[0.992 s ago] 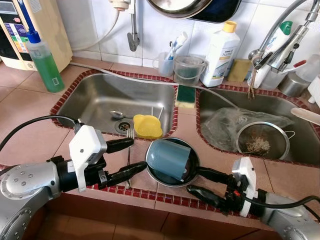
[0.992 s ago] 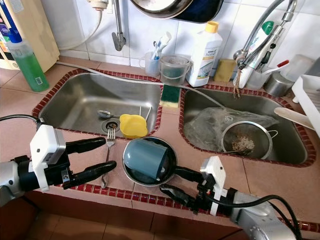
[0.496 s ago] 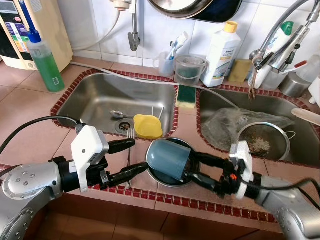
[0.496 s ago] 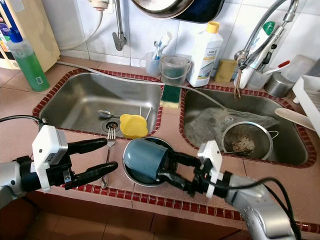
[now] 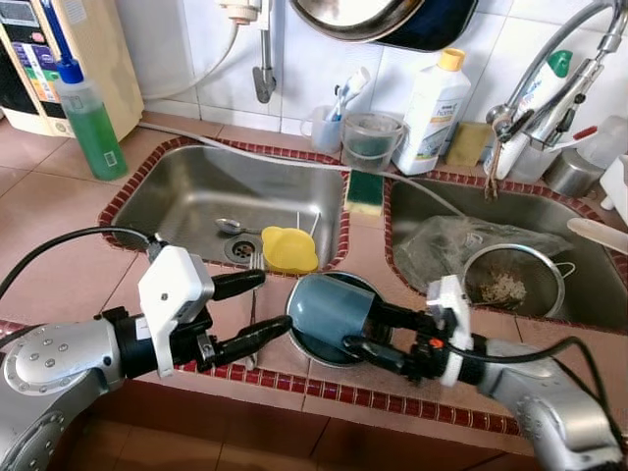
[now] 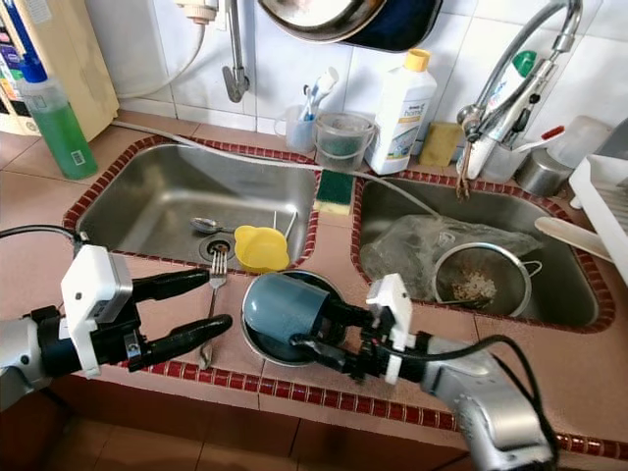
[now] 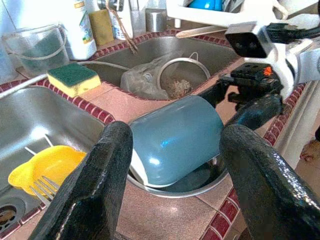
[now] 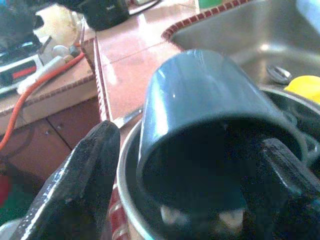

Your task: Kitchen organization

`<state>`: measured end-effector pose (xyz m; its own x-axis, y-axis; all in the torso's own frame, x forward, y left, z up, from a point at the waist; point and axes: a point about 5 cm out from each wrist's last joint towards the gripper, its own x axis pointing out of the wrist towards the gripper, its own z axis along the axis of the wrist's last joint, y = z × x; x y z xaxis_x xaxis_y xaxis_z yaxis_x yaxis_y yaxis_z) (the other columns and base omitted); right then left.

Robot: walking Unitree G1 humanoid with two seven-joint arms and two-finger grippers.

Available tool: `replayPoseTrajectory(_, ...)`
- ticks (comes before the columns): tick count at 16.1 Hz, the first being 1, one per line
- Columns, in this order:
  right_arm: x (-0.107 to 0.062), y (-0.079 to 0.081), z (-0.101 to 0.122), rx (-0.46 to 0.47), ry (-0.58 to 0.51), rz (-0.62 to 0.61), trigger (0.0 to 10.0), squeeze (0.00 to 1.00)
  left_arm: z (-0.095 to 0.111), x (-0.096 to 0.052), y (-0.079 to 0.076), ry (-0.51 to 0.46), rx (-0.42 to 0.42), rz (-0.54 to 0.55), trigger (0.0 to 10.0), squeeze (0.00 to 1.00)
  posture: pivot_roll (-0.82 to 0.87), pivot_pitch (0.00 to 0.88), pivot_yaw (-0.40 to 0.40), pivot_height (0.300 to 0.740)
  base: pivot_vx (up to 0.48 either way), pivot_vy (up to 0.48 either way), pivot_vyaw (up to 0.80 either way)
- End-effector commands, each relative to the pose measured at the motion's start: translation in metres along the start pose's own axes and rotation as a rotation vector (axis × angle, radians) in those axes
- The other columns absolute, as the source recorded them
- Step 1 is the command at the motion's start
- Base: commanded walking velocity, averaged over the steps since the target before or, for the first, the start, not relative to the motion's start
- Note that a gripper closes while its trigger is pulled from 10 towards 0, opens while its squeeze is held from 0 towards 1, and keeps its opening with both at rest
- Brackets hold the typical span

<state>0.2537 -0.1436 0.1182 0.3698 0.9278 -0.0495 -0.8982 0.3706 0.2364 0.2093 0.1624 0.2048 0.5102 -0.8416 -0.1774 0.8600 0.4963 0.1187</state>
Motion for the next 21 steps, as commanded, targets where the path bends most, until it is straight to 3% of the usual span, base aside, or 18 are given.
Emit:
replayPoseTrajectory(1,0.001,-0.003,0.003,-0.018,0.002,-0.003,10.0,0.0,0.004,-0.001,-0.004,-0.001,0.022,-0.008,10.0,0.0,0.03,0.051,-0.079,0.732,0.0,0.0,0.0)
replayPoseTrajectory(4,0.011,-0.014,0.013,-0.036,-0.07,-0.032,10.0,0.0,0.005,-0.001,-0.004,-0.002,0.022,-0.003,10.0,0.0,0.03,0.052,-0.082,0.732,0.0,0.0,0.0)
replayPoseTrajectory(5,0.013,-0.017,0.016,-0.045,-0.088,-0.055,6.2,0.0,0.005,-0.001,-0.004,-0.003,0.022,-0.001,10.0,0.0,0.04,0.055,-0.084,0.732,0.0,0.0,0.0)
replayPoseTrajectory(6,0.018,-0.021,0.02,-0.021,-0.122,-0.07,0.0,0.0,0.005,-0.001,-0.004,-0.005,0.023,0.0,10.0,0.0,0.04,0.056,-0.085,0.732,0.0,0.0,0.0)
replayPoseTrajectory(11,0.029,-0.015,0.015,0.048,-0.153,-0.033,0.0,0.0,0.007,-0.001,-0.004,-0.012,0.026,0.021,10.0,0.0,0.04,0.07,-0.093,0.732,0.0,0.0,0.0)
replayPoseTrajectory(21,0.016,-0.011,0.008,0.084,-0.14,-0.052,0.0,0.0,0.008,0.001,-0.002,-0.017,0.026,0.026,10.0,0.0,0.02,0.08,-0.09,0.732,0.0,0.0,0.0)
